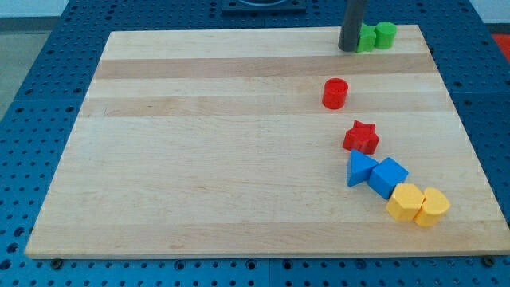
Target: Move the red star down a bit
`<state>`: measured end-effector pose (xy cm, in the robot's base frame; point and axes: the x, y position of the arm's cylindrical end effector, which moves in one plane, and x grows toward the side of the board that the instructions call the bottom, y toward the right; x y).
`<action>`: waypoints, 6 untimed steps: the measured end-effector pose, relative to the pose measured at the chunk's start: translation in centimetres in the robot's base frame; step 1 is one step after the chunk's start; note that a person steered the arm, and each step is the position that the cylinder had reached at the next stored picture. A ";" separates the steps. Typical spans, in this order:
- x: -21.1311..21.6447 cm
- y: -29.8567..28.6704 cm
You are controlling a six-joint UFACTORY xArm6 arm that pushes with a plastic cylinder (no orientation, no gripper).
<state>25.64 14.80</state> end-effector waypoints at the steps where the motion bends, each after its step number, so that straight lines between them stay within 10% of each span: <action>1: 3.9 -0.3; 4: 17.1 0.1; 6: 18.4 -6.2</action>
